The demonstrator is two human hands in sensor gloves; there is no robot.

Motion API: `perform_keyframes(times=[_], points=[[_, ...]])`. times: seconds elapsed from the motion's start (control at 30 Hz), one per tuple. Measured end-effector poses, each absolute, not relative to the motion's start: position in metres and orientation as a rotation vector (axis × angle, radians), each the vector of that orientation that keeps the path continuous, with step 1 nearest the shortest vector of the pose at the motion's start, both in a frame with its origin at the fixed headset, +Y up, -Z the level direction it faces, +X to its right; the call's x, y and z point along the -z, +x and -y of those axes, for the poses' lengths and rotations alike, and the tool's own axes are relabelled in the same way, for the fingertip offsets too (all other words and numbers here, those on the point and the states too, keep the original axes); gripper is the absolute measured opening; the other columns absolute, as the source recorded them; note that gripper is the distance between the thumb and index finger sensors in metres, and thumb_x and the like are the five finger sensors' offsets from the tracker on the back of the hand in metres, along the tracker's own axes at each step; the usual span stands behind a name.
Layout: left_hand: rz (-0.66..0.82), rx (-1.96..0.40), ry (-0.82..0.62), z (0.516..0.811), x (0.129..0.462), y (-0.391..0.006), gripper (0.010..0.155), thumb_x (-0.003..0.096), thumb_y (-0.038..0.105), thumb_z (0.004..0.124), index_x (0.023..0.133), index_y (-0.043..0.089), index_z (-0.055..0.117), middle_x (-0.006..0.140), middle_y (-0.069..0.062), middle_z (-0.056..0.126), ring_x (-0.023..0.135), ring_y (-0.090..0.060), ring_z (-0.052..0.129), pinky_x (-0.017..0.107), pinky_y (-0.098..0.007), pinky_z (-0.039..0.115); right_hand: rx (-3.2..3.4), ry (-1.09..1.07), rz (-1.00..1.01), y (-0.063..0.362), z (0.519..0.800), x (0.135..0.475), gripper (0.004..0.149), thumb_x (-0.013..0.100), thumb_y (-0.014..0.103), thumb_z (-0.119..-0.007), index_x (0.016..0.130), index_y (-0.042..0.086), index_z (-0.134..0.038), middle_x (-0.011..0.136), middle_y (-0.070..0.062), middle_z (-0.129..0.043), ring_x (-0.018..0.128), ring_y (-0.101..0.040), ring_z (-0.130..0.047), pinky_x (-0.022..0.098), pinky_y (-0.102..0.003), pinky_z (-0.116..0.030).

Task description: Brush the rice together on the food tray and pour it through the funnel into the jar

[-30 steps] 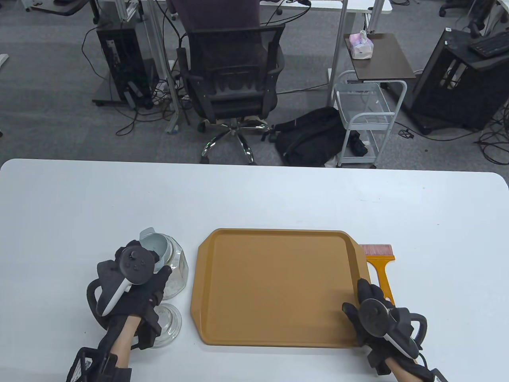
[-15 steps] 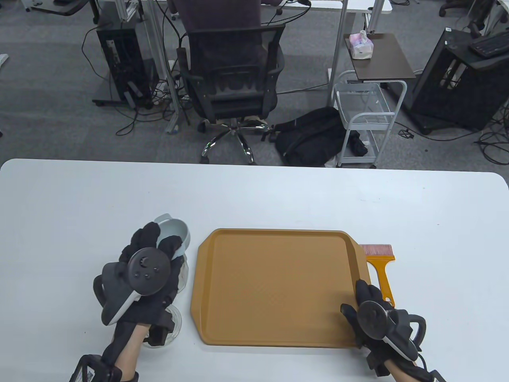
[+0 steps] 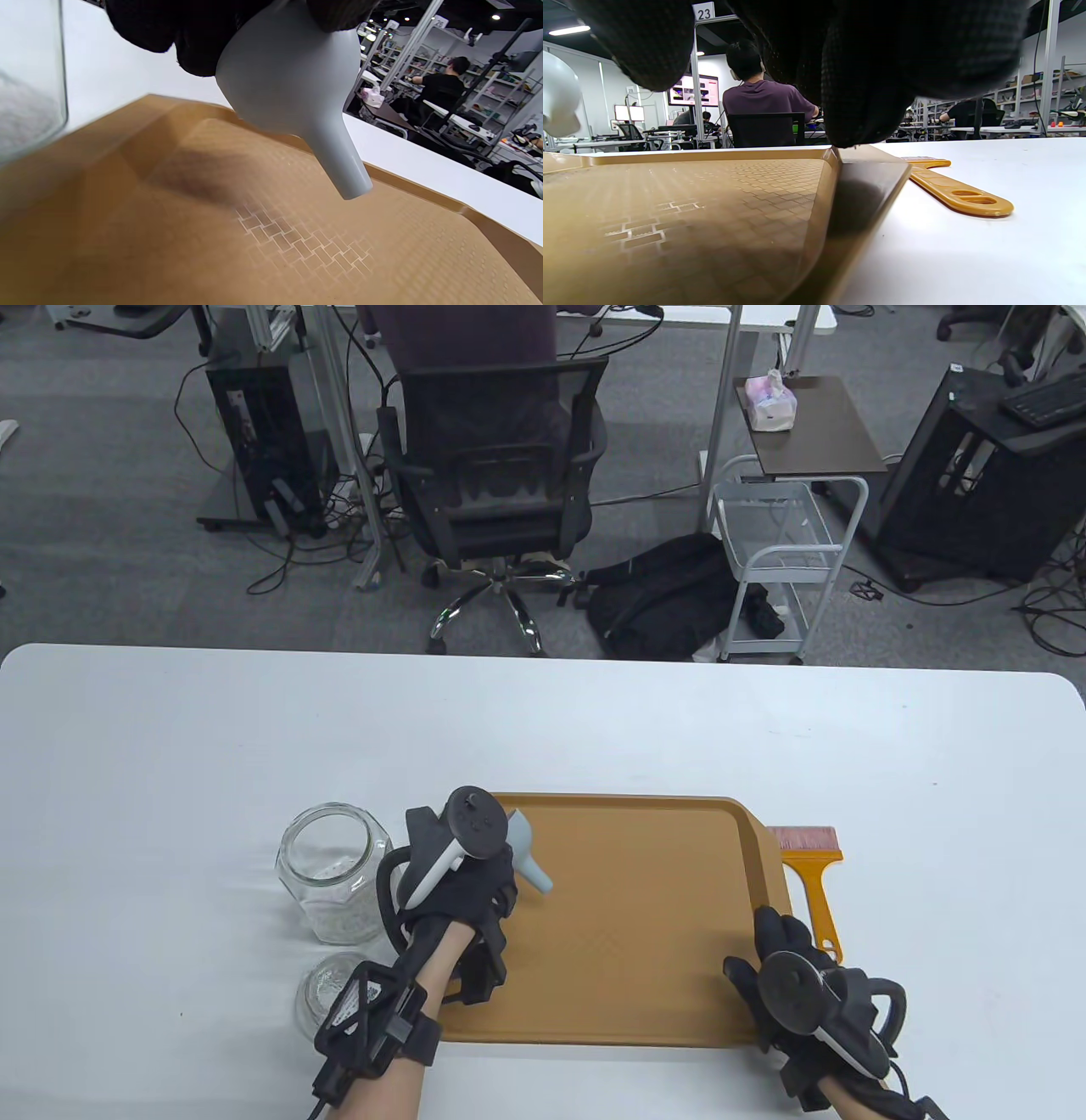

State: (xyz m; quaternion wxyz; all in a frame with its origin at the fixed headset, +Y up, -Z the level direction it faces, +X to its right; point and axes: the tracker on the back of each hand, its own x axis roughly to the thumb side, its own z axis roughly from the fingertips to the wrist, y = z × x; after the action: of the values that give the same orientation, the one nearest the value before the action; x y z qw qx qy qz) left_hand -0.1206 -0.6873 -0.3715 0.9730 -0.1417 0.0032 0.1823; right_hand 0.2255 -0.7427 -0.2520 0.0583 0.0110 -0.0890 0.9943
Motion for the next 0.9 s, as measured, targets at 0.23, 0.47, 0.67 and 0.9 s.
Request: perform_keyframes(times=[0.23, 0.47, 0.67, 0.9], points=[[-0.072, -0.416, -0.345, 0.713, 0.384, -0.12, 0.05, 0.0537, 0.031, 0.061, 0.101, 0.015, 0.053, 0.112, -0.019, 0.052, 0.099, -0.044, 0.073, 0.07, -0.061, 0.062, -3.005, 0.05, 0.272, 0.226, 0.743, 0.253, 0.076, 0.043, 0.054, -0.078, 0.1, 0.004, -0.069, 0.091, -0.024, -0.079, 0.048, -0.032, -0.099, 0.028, -0.041, -0.088], [-0.08, -0.378, -0.339, 0.719, 0.385, -0.123, 0.051, 0.0539, 0.032, 0.06, 0.101, 0.016, 0.052, 0.114, -0.018, 0.05, 0.1, -0.042, 0.072, 0.07, -0.061, 0.06, -3.011, 0.057, 0.267, 0.224, 0.744, 0.252, 0.077, 0.043, 0.055, -0.078, 0.101, 0.005, -0.068, 0.092, -0.024, -0.077, 0.048, -0.032, -0.099, 0.029, -0.041, -0.088], [-0.089, -0.382, -0.356, 0.721, 0.383, -0.128, 0.059, 0.0539, 0.031, 0.061, 0.108, 0.015, 0.044, 0.114, -0.019, 0.049, 0.101, -0.042, 0.07, 0.071, -0.062, 0.058, -3.018, 0.065, 0.247, 0.222, 0.745, 0.252, 0.077, 0.043, 0.055, -0.078, 0.101, 0.005, -0.068, 0.093, -0.024, -0.077, 0.048, -0.032, -0.099, 0.029, -0.041, -0.088], [-0.095, -0.389, -0.365, 0.712, 0.378, -0.136, 0.062, 0.0541, 0.031, 0.062, 0.109, 0.014, 0.039, 0.115, -0.02, 0.044, 0.105, -0.043, 0.061, 0.073, -0.063, 0.053, -3.021, 0.072, 0.241, 0.221, 0.745, 0.252, 0.077, 0.043, 0.055, -0.078, 0.101, 0.005, -0.068, 0.094, -0.025, -0.075, 0.049, -0.032, -0.099, 0.029, -0.041, -0.088]])
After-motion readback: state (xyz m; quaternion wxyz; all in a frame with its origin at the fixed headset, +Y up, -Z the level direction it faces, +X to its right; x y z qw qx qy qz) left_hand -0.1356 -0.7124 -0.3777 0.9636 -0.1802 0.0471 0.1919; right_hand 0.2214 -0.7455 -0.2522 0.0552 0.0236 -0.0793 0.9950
